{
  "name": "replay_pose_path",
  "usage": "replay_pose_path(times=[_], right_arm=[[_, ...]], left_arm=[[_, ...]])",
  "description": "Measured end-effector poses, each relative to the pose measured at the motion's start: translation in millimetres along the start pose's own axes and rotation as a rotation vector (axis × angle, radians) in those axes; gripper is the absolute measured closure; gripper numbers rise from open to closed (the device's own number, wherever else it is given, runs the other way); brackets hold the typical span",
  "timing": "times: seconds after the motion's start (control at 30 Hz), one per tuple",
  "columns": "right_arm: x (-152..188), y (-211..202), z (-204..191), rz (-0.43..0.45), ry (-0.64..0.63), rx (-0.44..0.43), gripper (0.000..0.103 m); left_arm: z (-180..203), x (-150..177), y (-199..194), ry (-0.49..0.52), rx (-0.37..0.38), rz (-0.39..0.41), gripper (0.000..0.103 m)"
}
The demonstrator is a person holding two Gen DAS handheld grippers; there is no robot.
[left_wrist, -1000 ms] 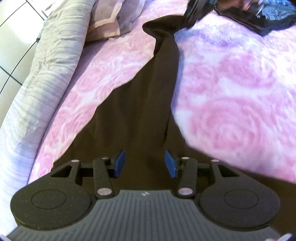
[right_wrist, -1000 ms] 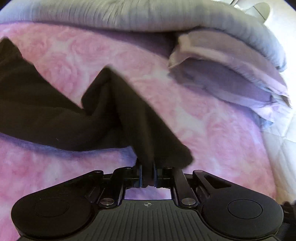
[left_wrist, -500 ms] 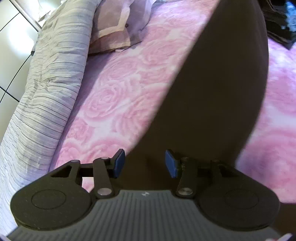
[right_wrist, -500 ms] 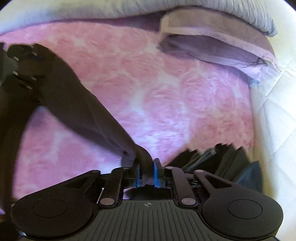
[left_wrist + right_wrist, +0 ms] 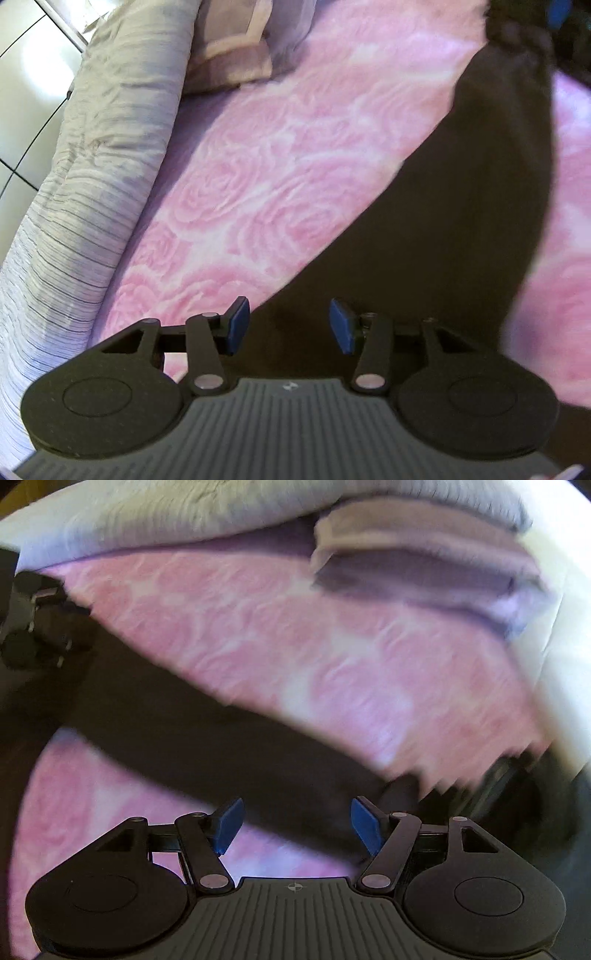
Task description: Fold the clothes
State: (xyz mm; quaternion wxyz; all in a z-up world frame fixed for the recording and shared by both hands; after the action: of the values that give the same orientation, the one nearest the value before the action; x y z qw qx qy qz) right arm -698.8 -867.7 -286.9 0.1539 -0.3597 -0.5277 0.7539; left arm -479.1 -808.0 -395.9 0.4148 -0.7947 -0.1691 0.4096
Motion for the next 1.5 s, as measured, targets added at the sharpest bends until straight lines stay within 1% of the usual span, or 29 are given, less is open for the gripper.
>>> replay_pose_path(times=[0.07,0.17,0.23,0.3,0.33,0.37,0.4,0.43,0.5,0.53,0.57,0.6,0.67,0.73,0.77,0.8,0.87,0.93,1.0,1.1,1.17,1.27,1.3,1.33,1.4,1.5], right_arm=[[12,10,-8,0.02,0.02,0.001,0.035],[7,22,2,0.103,0.091,0.042,0.035],[1,34,9,0.142,0.156,0.038,0.035],[1,55,17,0.12,0.206,0.062,0.035],[2,66,20,0.083,0.214,0.089,0.035],[7,77,22,0.028,0.205,0.13,0.035],[9,81,23,-0.001,0.198,0.157,0.035],[8,76,20,0.011,0.183,0.166,0.035],[1,61,9,0.062,0.136,0.176,0.035],[-2,53,3,0.087,0.113,0.181,0.035],[-3,45,-6,0.108,0.095,0.165,0.035],[-2,39,-17,0.117,0.091,0.135,0.035],[3,26,-40,0.124,0.122,0.071,0.034],[11,12,-68,0.12,0.161,0.008,0.031],[15,5,-84,0.112,0.181,-0.027,0.026],[19,-2,-101,0.101,0.203,-0.064,0.024],[28,-20,-134,0.084,0.233,-0.116,0.022],[36,-40,-167,0.069,0.259,-0.16,0.021],[42,-62,-196,0.061,0.281,-0.181,0.02],[43,-96,-237,0.065,0.307,-0.185,0.019],[42,-120,-263,0.074,0.323,-0.182,0.019],[35,-164,-307,0.13,0.347,-0.133,0.019],[32,-180,-322,0.154,0.36,-0.109,0.019],[30,-196,-338,0.175,0.378,-0.086,0.018],[33,-228,-371,0.203,0.425,-0.04,0.018],[45,-269,-429,0.213,0.504,0.005,0.015]], left_arm=[[17,6,-12,-0.002,0.041,-0.001,0.059],[41,20,-17,-0.006,0.086,-0.033,0.059],[56,30,-14,-0.01,0.104,-0.064,0.06],[58,35,-17,-0.021,0.089,-0.074,0.06],[58,37,-19,-0.029,0.079,-0.075,0.06],[56,41,-24,-0.041,0.065,-0.077,0.06],[50,47,-32,-0.063,0.044,-0.081,0.06],[44,53,-40,-0.085,0.022,-0.086,0.059],[31,67,-57,-0.131,-0.02,-0.099,0.059],[24,79,-66,-0.161,-0.04,-0.116,0.059],[18,91,-77,-0.193,-0.06,-0.136,0.059],[12,106,-88,-0.233,-0.08,-0.162,0.059],[2,135,-115,-0.322,-0.115,-0.211,0.059],[-3,165,-146,-0.424,-0.144,-0.265,0.059],[-5,178,-162,-0.469,-0.158,-0.286,0.056],[-6,189,-178,-0.503,-0.172,-0.293,0.047],[-9,210,-212,-0.562,-0.202,-0.302,0.037],[-12,231,-243,-0.605,-0.22,-0.312,0.035],[-19,251,-273,-0.649,-0.23,-0.306,0.029],[-34,280,-319,-0.717,-0.239,-0.276,0.027],[-49,299,-348,-0.739,-0.229,-0.229,0.026],[-73,327,-393,-0.772,-0.21,-0.154,0.026],[-80,339,-407,-0.782,-0.188,-0.124,0.026],[-86,351,-422,-0.781,-0.166,-0.099,0.026],[-98,373,-450,-0.76,-0.147,-0.069,0.026],[-117,410,-499,-0.735,-0.148,-0.05,0.025]])
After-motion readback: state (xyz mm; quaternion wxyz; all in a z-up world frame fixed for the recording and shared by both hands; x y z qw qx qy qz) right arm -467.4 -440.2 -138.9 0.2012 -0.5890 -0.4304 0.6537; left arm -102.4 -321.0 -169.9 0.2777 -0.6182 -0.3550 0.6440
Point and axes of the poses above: each gripper's, at about its wrist camera, not at the fingertips, and y roughly the way its jaws point, z to its right, x to its underside, the point moved 9 cm from there along y, roughly the way its jaws point, and after that the axes turned 8 degrees about -y, right-handed, at the moved point
